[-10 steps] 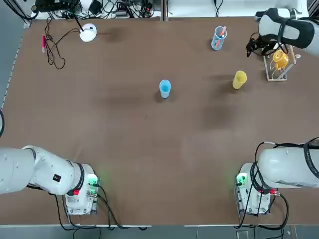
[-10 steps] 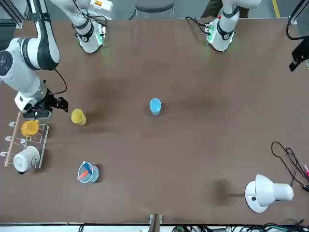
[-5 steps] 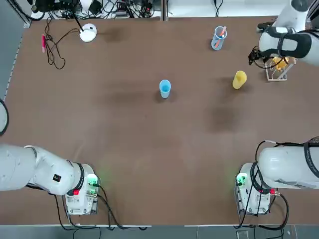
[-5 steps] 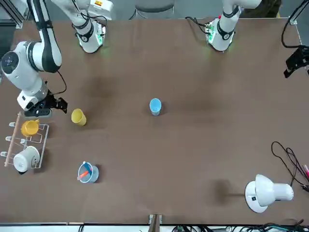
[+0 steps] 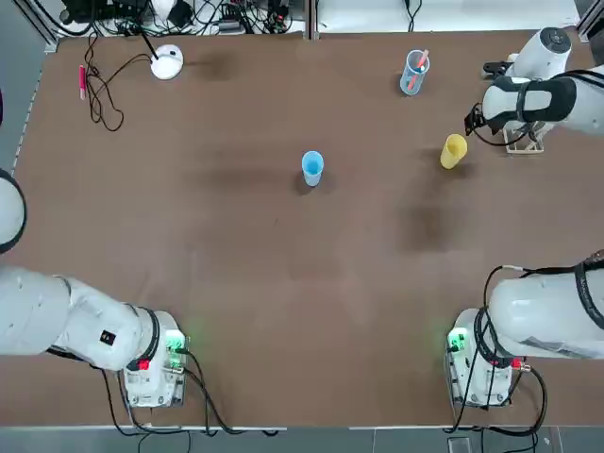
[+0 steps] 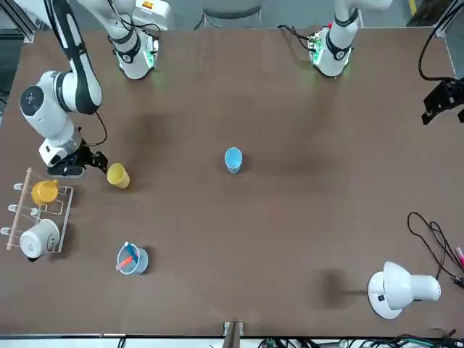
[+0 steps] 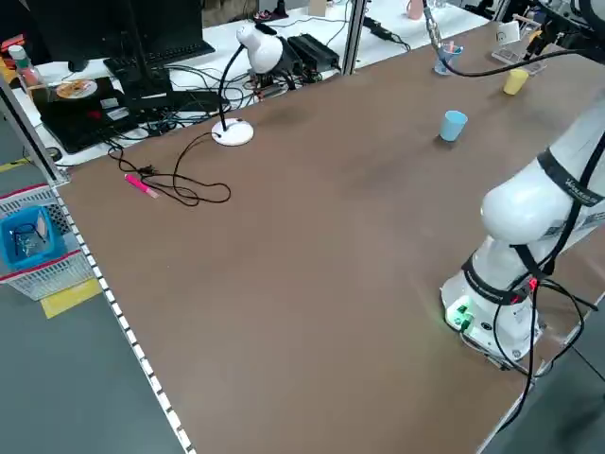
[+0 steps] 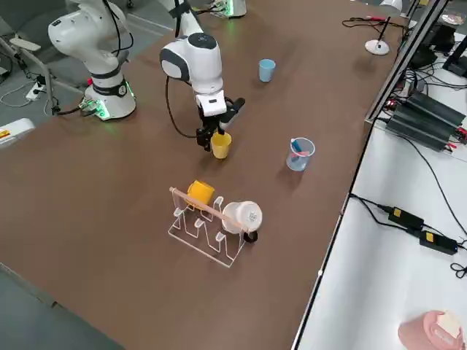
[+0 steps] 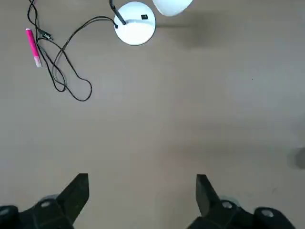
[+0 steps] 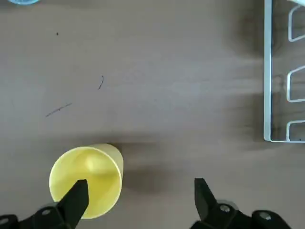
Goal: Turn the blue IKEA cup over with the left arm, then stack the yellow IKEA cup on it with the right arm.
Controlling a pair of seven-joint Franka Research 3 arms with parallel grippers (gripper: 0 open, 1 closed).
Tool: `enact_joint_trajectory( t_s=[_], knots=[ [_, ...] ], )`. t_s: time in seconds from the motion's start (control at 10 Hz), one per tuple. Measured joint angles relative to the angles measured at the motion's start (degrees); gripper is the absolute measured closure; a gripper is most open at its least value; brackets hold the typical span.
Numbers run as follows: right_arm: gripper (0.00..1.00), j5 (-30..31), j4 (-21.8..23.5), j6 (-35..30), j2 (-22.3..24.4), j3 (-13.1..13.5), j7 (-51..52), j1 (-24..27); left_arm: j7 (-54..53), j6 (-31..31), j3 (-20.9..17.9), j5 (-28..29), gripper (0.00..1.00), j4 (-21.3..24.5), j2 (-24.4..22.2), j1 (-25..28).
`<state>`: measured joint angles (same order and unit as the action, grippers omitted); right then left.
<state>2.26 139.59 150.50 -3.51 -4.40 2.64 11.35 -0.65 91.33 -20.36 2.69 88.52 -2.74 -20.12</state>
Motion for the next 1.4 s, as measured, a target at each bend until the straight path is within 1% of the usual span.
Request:
enact_joint_trajectory(
  t_s=[0.1,0.2,0.3,0.4,0.7,0.9,1.4],
  knots=[
    [0.02,0.0,0.11,1.66,-0.69,-0.09,-0.83,0.0,-0.46,-0.05,2.95,0.0,0.01,-1.68,1.82,3.06],
    [0.02,0.0,0.21,3.28,-1.88,-0.2,-1.0,-0.01,-0.5,-0.36,8.33,-0.02,0.01,-4.32,4.12,8.11],
    [0.02,0.02,0.25,4.38,-3.15,-0.25,-1.01,-0.06,-0.5,-0.68,12.12,-0.02,0.01,-6.32,6.05,11.55],
    [0.02,0.02,0.25,4.85,-3.86,-0.33,-1.01,-0.17,-0.54,-0.88,13.14,-0.03,0.01,-7.39,7.19,12.58],
    [0.02,0.05,0.39,6.22,-4.63,-0.54,-1.01,-0.73,-0.55,-1.31,13.35,-0.53,0.01,-8.31,7.57,14.15],
    [0.02,0.91,1.02,9.42,-6.34,-0.56,-1.01,-0.75,-0.67,-1.34,13.33,-0.66,0.01,-8.57,7.57,15.22],
    [0.05,2.59,2.15,13.65,-8.67,-0.49,-1.02,-0.67,-0.73,-1.38,13.99,-1.73,0.01,-8.57,7.57,14.76]
  ],
)
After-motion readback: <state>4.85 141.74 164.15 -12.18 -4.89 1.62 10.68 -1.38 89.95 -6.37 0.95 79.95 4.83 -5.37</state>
